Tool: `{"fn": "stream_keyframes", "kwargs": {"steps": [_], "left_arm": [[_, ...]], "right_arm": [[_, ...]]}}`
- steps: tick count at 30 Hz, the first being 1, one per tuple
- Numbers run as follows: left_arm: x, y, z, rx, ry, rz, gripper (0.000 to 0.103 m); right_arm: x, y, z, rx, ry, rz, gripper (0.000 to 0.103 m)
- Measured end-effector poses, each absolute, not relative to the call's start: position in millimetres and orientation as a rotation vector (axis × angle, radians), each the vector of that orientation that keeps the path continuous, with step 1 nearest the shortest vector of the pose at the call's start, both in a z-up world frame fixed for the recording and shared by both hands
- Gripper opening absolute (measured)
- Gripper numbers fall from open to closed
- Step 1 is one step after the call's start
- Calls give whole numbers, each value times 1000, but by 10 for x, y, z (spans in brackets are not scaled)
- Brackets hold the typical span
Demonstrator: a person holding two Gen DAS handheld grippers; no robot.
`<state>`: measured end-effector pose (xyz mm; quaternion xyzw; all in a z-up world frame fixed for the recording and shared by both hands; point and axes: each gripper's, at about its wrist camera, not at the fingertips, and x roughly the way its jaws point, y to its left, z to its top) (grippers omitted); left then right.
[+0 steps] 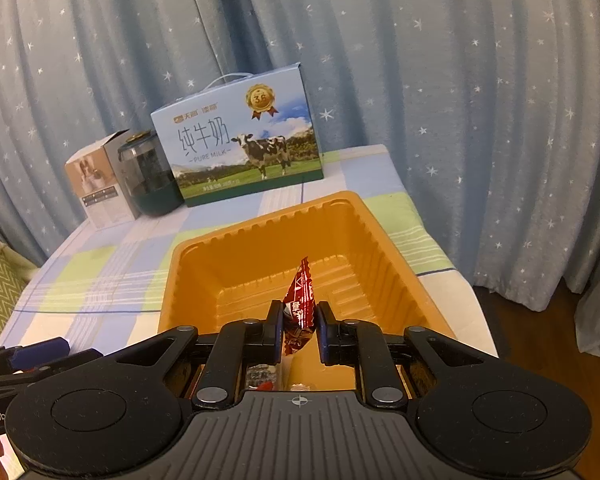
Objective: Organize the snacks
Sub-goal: 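Open the left tool over the tray while the right tool releases its candy into it, then move both open tools back toward the remaining snacks on the table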
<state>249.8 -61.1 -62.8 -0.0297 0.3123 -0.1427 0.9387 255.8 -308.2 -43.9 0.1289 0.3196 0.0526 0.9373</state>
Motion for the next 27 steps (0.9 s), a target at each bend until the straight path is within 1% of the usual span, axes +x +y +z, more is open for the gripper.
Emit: {"fn": "stream_keyframes", "kwargs": {"steps": [2, 3, 4, 5, 6, 8, 27], "left_arm": [[2495, -605, -629, -59, 637, -292, 60], [2495, -599, -628, -58, 637, -290, 61], [2493, -589, -630, -58, 638, -288, 63], [2489, -577, -629, -59, 638, -284, 64], [2491, -565, -631, -61, 638, -281, 67], [2484, -538, -631, -65, 639, -274, 70], [2441, -336, -639, -67, 648, -237, 72]], "right_arm": [[2588, -3058, -462, 257, 673, 120, 18], [2600, -3049, -480, 257, 680, 117, 23], [2607, -3050, -489, 263, 681, 112, 32], [2606, -3067, -491, 280, 676, 109, 58], [2594, -3096, -484, 308, 660, 102, 72], [2585, -3142, -459, 354, 639, 94, 72], [2585, -2972, -352, 324, 590, 74, 72]]}}
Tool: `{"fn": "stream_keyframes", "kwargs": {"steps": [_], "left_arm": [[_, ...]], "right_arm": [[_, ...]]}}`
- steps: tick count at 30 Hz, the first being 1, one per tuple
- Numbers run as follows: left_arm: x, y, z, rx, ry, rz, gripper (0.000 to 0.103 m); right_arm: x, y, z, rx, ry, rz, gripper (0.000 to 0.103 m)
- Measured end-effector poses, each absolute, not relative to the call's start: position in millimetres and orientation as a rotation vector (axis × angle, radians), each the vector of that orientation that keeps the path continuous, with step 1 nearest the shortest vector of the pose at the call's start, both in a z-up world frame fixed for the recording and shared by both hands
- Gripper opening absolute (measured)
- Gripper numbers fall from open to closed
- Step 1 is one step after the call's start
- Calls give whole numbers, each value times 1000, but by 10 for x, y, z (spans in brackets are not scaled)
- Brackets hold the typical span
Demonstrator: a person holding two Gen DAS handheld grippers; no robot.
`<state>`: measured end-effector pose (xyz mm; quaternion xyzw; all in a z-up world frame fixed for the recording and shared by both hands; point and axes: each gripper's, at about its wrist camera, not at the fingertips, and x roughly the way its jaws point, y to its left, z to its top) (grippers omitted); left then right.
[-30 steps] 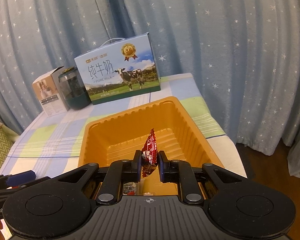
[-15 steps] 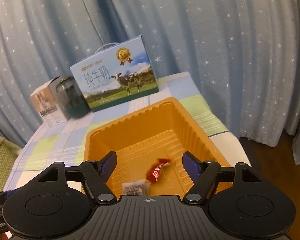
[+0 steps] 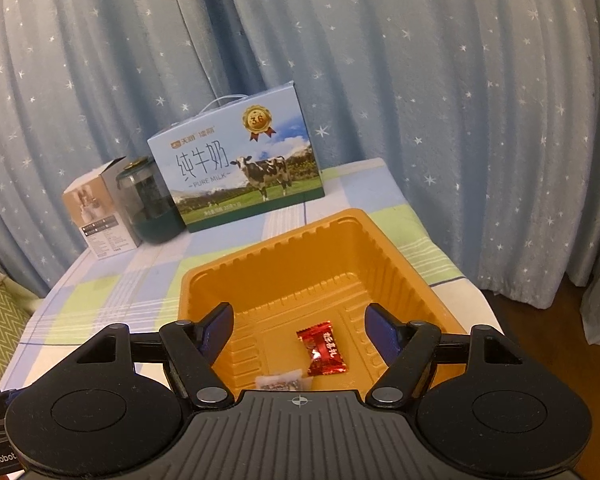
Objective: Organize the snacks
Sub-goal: 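Move both open tools back toward the remaining snacks on the table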
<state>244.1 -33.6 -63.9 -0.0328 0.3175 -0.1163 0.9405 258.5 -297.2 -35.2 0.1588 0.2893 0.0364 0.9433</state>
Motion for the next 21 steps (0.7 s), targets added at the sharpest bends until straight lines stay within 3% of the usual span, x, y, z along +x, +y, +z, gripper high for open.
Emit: {"fn": "stream_keyframes", "kwargs": {"steps": [21], "left_arm": [[2327, 245, -634, -48, 652, -109, 76]], "right_arm": [[2592, -2104, -326, 195, 565, 276, 72]]}}
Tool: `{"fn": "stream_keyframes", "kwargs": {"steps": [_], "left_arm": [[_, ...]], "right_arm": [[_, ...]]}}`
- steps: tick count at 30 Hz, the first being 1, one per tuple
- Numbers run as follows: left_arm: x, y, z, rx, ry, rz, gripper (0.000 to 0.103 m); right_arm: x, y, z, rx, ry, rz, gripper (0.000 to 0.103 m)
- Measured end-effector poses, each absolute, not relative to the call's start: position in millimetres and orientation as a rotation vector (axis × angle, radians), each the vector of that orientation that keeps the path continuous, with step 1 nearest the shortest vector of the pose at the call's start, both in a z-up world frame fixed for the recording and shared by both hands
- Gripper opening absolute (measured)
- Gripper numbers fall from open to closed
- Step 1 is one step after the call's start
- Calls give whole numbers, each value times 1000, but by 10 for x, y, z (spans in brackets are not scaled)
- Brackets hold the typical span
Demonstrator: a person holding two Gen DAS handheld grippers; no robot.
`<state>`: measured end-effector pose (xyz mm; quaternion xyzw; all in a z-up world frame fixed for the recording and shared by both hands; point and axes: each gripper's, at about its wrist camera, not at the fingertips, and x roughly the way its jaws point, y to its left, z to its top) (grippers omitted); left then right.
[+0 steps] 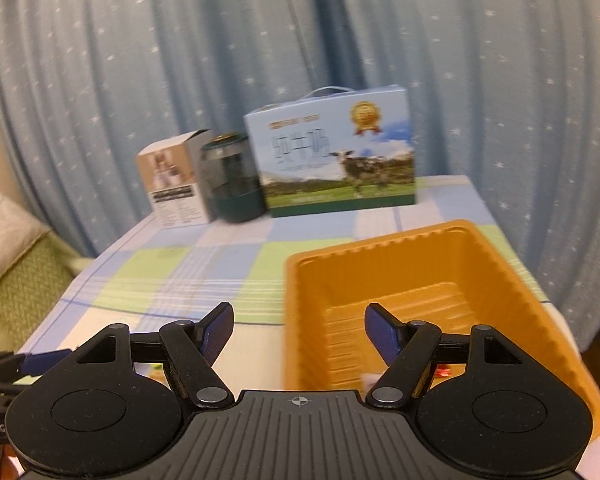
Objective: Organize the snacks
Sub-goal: 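Move both open tools back toward the remaining snacks on the table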
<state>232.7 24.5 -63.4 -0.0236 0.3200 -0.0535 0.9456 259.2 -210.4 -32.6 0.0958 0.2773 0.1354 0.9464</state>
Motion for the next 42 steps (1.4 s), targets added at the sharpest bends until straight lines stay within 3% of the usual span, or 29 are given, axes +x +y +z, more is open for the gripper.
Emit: {"fn": "stream_keyframes", "kwargs": {"steps": [26, 38, 42], "left_arm": [[2190, 1296, -908, -81, 725, 79, 77], [2279, 1359, -1175, -73, 765, 39, 76], [2336, 1371, -1240, -101, 754, 37, 58]], "right_arm": [[2557, -1112, -560, 50, 613, 449, 72], [2498, -817, -832, -23, 681, 512, 72], [2494, -776, -869, -33, 691, 518, 72]]}}
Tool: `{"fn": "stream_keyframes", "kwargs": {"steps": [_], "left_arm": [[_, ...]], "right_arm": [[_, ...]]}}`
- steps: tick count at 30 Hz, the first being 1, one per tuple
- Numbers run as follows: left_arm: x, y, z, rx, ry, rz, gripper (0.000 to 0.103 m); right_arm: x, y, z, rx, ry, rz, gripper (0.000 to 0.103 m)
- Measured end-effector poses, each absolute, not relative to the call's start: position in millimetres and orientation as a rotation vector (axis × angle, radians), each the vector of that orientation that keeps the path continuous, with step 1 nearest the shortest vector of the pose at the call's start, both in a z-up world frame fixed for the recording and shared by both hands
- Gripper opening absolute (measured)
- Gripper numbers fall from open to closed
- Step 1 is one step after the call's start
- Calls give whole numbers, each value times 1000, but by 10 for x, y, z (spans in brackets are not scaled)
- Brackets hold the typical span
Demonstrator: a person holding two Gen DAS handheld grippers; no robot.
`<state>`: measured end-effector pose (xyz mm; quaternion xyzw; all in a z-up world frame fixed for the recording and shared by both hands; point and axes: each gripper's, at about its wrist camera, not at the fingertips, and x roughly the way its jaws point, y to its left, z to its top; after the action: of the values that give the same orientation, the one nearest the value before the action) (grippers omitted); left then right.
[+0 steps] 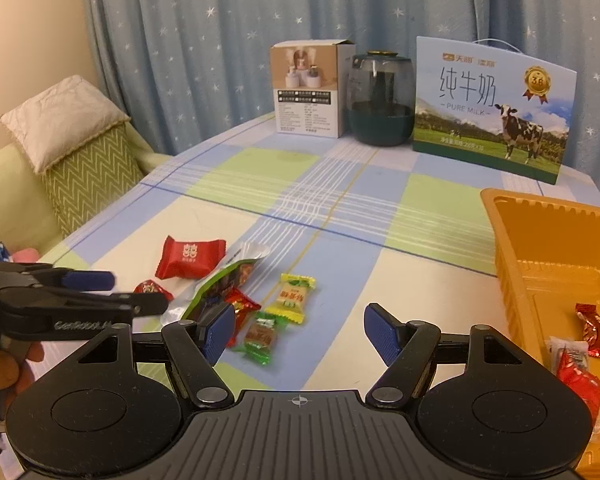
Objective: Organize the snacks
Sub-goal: 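Move both open tools back toward the remaining snacks on the table, then close the left tool on the small red candy while the right tool grasps the green-wrapped candy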
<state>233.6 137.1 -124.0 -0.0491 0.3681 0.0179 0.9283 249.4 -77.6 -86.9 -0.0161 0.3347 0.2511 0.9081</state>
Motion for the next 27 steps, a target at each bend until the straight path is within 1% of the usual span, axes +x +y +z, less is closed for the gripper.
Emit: {"fn": "stream_keyframes", "kwargs": {"steps": [5, 6, 7, 8, 9, 12, 17, 19, 20, 23, 25, 27], "left_arm": [[2368, 1352, -1296, -86, 744, 44, 49], [2371, 1351, -1309, -82, 745, 46, 43], [2376, 1351, -1320, -80, 746, 45, 39], [2375, 1355, -1331, -79, 748, 47, 37], [2376, 1356, -1343, -78, 750, 51, 32], [2383, 1361, -1350, -78, 757, 59, 24], [2347, 1321, -1305, -55, 762, 60, 21], [2323, 1319, -1270, -59, 763, 68, 21], [2304, 1328, -1251, -67, 763, 72, 21], [2255, 1352, -1169, -86, 758, 76, 21], [2230, 1359, -1107, -92, 744, 76, 21], [2217, 1360, -1053, -101, 728, 70, 21]], "right_arm": [[2503, -785, -884, -31, 695, 513, 72], [2509, -787, -883, -30, 696, 512, 72], [2511, -788, -882, -29, 697, 511, 72], [2511, -787, -885, -29, 698, 512, 72], [2510, -782, -887, -30, 698, 513, 72], [2505, -771, -897, -25, 704, 518, 72], [2517, -713, -960, -21, 722, 533, 72], [2515, -671, -999, -20, 732, 550, 63], [2520, -646, -1024, -23, 740, 560, 55], [2528, -583, -1103, -14, 758, 578, 53], [2543, -550, -1141, -7, 765, 589, 49], [2555, -505, -1169, -18, 765, 590, 41]]}}
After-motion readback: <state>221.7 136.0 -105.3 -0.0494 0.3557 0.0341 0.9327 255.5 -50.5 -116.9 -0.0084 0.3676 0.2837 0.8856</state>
